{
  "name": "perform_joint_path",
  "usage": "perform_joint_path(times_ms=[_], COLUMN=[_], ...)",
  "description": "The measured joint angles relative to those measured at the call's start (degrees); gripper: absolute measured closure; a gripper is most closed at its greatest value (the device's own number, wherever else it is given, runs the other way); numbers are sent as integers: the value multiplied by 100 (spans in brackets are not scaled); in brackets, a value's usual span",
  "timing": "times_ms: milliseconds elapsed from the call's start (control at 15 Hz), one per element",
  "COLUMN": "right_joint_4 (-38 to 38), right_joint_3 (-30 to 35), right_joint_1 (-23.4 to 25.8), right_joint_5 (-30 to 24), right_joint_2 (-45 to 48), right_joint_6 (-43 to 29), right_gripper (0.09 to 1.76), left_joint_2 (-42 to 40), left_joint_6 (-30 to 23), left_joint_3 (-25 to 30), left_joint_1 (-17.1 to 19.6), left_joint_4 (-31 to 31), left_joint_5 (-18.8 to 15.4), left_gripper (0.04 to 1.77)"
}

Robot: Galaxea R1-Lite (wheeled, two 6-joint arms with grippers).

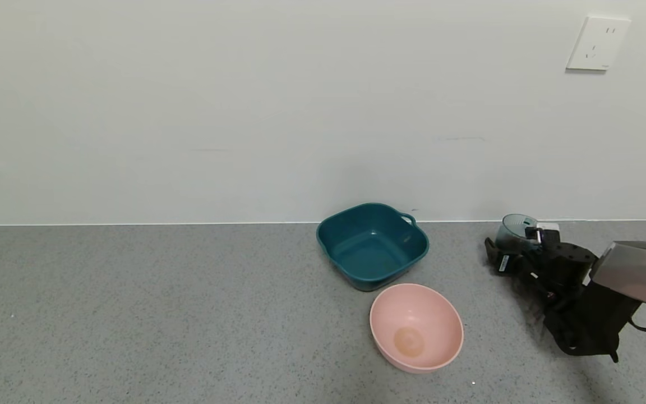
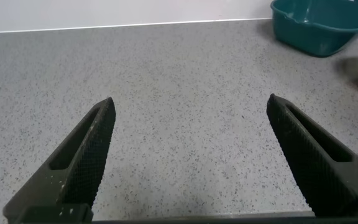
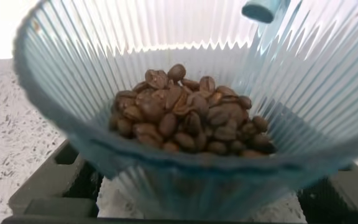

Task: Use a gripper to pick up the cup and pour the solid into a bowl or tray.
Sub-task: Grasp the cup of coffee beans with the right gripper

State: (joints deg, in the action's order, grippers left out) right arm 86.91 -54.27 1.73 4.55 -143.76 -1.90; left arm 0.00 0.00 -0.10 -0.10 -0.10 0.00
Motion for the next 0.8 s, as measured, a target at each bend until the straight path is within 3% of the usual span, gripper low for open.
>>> perform_joint_path(times_ms=[267,400,800], right_joint_4=[-50,-39,-37], right_joint_3=[-110,-127,-145], right_joint_1=[-24,-22,-28], right_joint_5=[7,13,20], right_joint_2=[-6,-23,-39], right_joint_6=[-2,-2,6], right_gripper=[14,44,46], left_joint_2=[0,0,0], left_joint_6=[0,0,0], left_joint_3=[0,0,0], left_joint_1=[0,0,0], left_joint_4=[2,0,0], left_joint_5=[0,0,0], left_gripper=[6,6,6])
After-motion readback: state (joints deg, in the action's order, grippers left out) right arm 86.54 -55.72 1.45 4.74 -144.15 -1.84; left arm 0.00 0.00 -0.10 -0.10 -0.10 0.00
